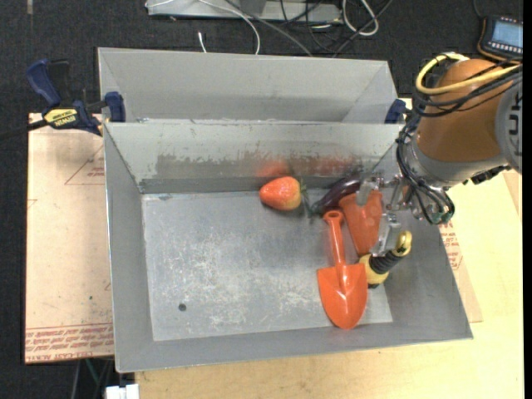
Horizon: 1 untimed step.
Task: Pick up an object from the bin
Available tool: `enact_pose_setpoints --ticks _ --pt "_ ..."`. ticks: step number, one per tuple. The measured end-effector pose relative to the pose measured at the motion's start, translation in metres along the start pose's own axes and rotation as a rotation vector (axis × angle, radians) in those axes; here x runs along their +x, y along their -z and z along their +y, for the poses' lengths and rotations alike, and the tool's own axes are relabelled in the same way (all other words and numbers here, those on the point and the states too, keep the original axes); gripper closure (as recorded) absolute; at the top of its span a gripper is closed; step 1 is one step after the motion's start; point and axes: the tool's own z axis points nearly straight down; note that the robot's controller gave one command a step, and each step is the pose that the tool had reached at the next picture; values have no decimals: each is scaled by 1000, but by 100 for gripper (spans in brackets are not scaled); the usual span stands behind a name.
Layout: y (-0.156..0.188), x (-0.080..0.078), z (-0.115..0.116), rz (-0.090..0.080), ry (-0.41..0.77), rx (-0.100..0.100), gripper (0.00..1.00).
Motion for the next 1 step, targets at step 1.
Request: enact_pose_setpoints --ticks 1 --pt "0 1 -4 -1 4 -1 0"
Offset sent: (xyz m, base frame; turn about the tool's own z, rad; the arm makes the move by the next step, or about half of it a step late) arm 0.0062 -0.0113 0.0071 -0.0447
